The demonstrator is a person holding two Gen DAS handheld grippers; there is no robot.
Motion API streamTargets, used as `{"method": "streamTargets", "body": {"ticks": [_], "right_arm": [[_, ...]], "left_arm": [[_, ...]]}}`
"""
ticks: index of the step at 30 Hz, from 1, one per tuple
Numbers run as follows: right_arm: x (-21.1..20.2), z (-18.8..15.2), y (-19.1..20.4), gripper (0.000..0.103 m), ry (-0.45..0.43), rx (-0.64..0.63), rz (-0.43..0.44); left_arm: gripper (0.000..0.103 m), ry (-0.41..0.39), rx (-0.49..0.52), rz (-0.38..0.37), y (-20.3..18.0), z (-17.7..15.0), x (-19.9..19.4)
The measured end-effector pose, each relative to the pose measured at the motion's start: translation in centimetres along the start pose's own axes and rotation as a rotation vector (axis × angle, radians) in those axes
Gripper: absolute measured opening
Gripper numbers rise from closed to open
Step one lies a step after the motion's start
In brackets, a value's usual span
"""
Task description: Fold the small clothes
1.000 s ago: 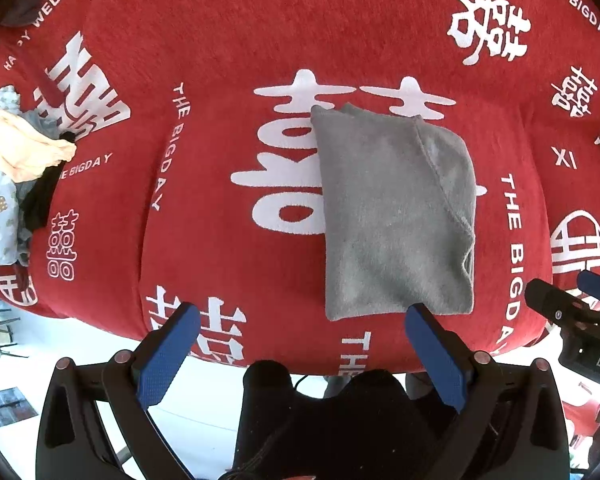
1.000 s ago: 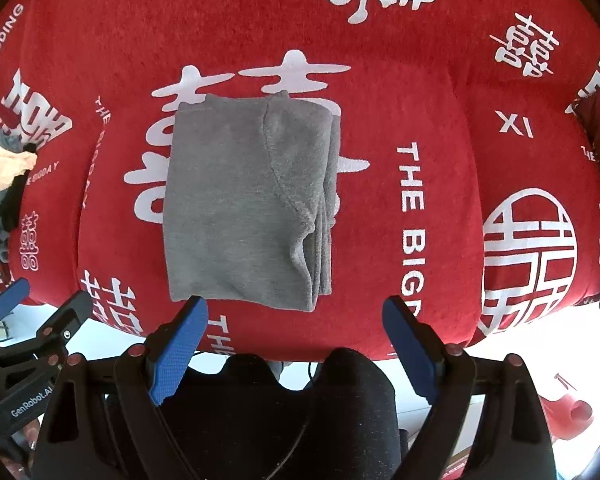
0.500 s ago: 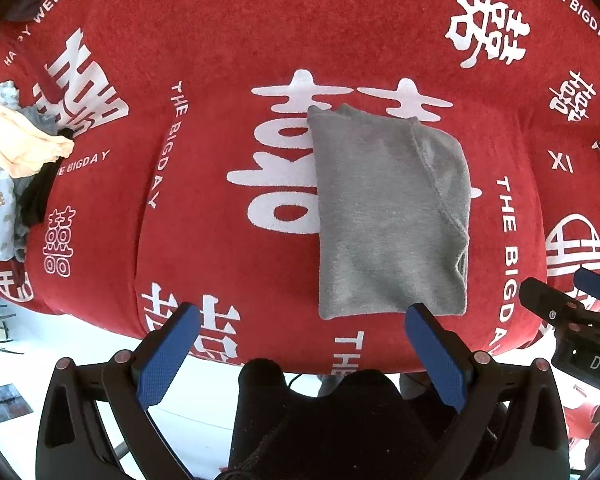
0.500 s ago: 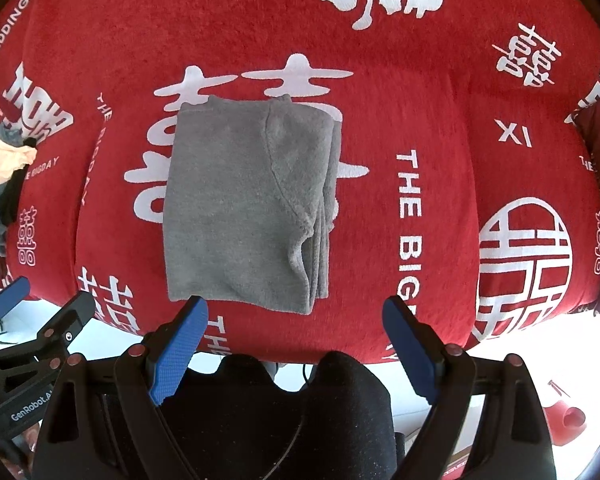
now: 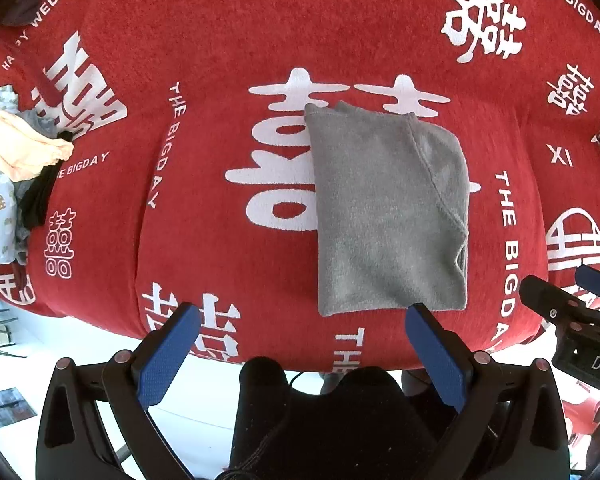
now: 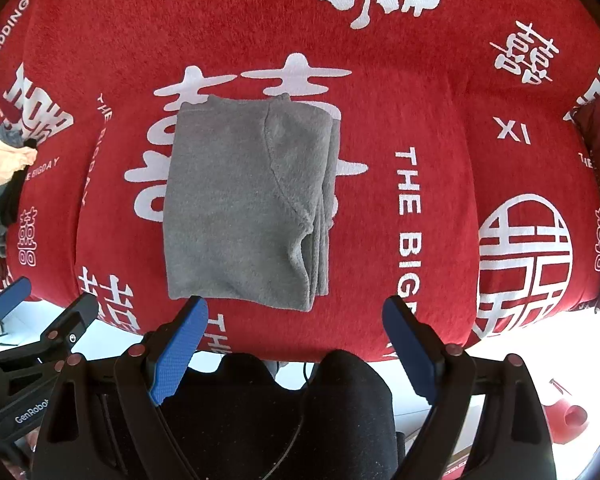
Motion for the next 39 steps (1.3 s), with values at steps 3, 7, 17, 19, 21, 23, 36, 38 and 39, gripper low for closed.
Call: {"method": "streamTargets", "body": {"ticks": [3,7,17,19,21,23,36,38,39], "right_arm": [[0.06,-0.05,0.02,0.091,0.000,-0.001,0.000],[-0.11,-0.16,0.18,0.091,-0.003,-0.002,-0.003],[-0.12,-0.11,0.44,0.091,-0.003,-0.005,-0.005],[-0.14,-0.08,0.49,0.091,-0.003,-0.005,-0.004],[-0.18,-0.08,0.49,0.091,-0.004,-0.003,-0.005],[-0.16,-0.03,0.49,0.091,-0.004,-0.003,-0.005],[-0.11,-0.06,0.54,0.091,-0.003,-0.003,-0.005],[-0.09,-0.07,0.56,0.091,-0.003,-0.003,-0.005],[-0.09,-0.08,0.56,0.091,-0.003,-0.003,-0.005]], "left_arm": [[0.103,0.000,0.000,-0.002,-0.01,0.02,0.00],[0.103,0.003,0.004,0.000,-0.01,-0.01,0.05],[0.103,0.004,0.008,-0.003,-0.12,-0.05,0.06],[0.103,0.005,0.010,-0.004,-0.10,-0.02,0.08],[0.103,0.005,0.010,-0.003,-0.10,-0.03,0.07],[0.103,0.004,0.011,-0.003,-0.07,0.01,0.08],[0.103,-0.004,-0.002,-0.002,0.08,-0.20,0.08],[0.103,-0.003,-0.002,-0.004,0.07,-0.17,0.09],[0.103,-0.002,-0.001,-0.004,0.09,-0.13,0.12]]}}
Point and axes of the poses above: each gripper's, at about its wrist camera, not at the fingertips, and x roughly the way its jaws point, y to its left, z to its top, the point moved 2 cm from there along x, roughly the way its jaws point, and after that the axes turned 4 degrees about -y, right-handed, at the moved point
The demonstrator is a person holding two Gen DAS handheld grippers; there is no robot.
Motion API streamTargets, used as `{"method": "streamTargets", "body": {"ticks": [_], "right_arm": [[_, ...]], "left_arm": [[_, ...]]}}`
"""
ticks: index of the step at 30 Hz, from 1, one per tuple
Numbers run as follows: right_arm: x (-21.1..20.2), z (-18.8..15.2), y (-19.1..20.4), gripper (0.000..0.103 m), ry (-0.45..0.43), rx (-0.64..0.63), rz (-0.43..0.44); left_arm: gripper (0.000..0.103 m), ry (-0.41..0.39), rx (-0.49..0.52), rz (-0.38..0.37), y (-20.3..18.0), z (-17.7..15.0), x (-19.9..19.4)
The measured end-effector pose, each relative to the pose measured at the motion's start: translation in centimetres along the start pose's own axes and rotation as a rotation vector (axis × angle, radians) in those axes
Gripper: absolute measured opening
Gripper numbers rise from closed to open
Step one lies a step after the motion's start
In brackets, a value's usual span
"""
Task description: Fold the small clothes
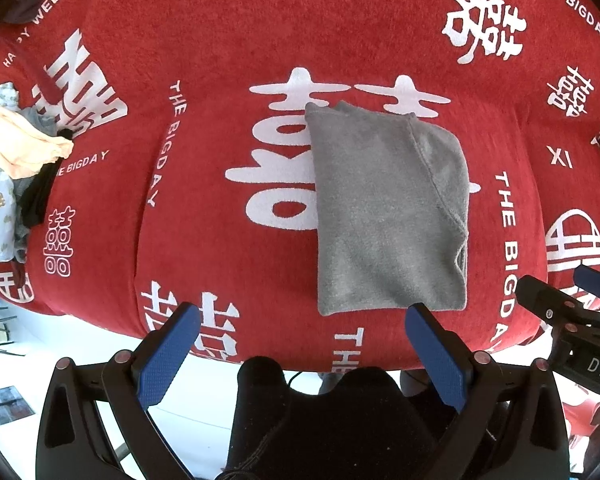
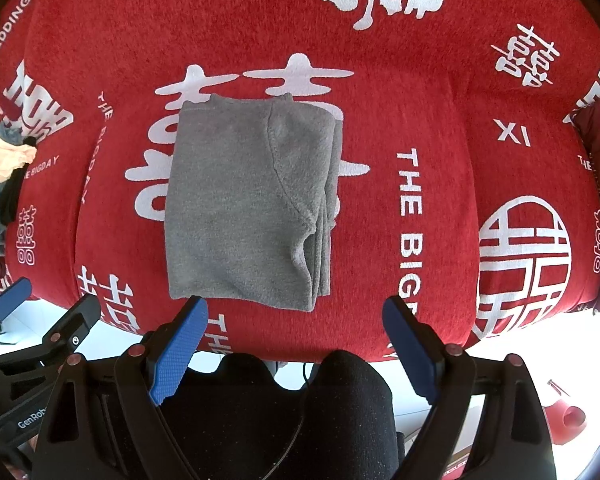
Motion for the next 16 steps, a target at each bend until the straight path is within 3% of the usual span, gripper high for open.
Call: {"method": "streamTargets", "body": {"ticks": [16], "right_arm": [[0.11,-0.03,0.12,0.091,-0.001,0.000,-0.001]], "left_arm": [[0.103,-0.022,0.015,-0.012,-0.21,0.19,-0.12]]}}
Point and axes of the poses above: each gripper's, at about its wrist camera, not at the fingertips, and x roughly the way its jaws point, y to its left, z to its top, the point moved 2 cm from there along x, roughly the way its jaws point, and after that the axes turned 4 degrees about -y, right-handed, at the moved point
